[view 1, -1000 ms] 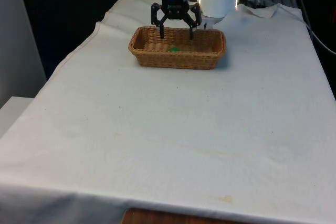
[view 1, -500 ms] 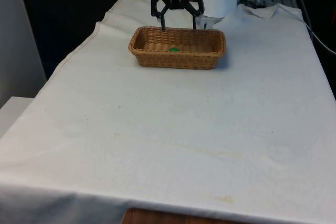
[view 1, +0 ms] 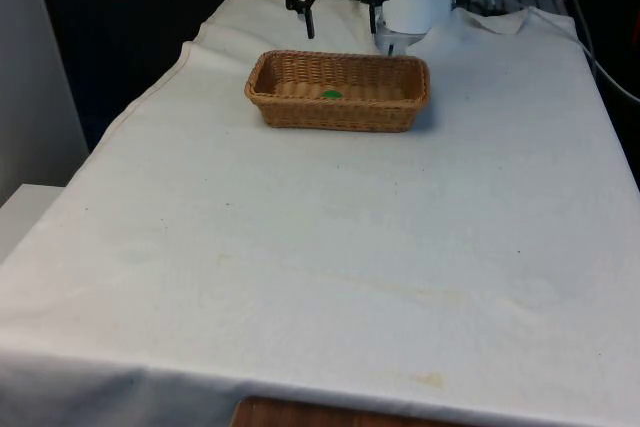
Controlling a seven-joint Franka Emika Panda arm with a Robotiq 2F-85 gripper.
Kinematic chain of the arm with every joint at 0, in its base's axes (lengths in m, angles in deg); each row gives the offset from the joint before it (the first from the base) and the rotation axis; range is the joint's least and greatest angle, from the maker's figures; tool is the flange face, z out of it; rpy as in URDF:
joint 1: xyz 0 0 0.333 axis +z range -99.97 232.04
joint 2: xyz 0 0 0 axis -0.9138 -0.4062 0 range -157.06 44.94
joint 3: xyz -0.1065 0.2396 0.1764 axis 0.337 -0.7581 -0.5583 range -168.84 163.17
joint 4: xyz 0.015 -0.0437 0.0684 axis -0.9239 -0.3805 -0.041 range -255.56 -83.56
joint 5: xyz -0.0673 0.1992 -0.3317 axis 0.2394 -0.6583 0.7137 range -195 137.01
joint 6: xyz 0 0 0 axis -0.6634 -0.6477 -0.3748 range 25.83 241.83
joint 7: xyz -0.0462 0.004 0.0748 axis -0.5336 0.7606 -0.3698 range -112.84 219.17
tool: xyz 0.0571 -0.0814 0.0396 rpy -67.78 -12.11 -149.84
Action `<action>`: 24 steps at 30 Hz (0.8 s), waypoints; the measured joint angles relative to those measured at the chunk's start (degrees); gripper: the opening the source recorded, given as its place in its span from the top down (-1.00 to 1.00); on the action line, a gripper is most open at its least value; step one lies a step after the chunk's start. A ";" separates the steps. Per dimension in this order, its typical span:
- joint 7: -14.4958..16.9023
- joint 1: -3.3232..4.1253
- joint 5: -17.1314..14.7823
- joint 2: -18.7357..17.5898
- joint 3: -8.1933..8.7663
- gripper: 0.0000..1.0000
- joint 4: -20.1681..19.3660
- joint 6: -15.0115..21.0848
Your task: Pick up the ball and place it into the basket.
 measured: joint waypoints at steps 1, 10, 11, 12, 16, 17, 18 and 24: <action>0.00 0.00 0.23 0.23 -0.11 -1.00 0.57 -0.69; 0.29 0.06 0.34 1.20 -1.03 -1.00 3.90 -4.47; 0.29 0.06 0.34 1.20 -1.03 -1.00 3.90 -4.47; 0.34 0.06 0.34 1.20 -1.15 -1.00 4.18 -4.76; 0.40 0.11 0.34 0.86 -1.78 -1.00 5.56 -5.21; 0.40 0.11 0.34 0.69 -1.95 -1.00 5.84 -5.21; 0.40 0.11 0.34 0.52 -2.06 -1.00 6.13 -5.21; -0.11 0.23 0.34 -1.49 -3.21 -1.00 8.14 -5.21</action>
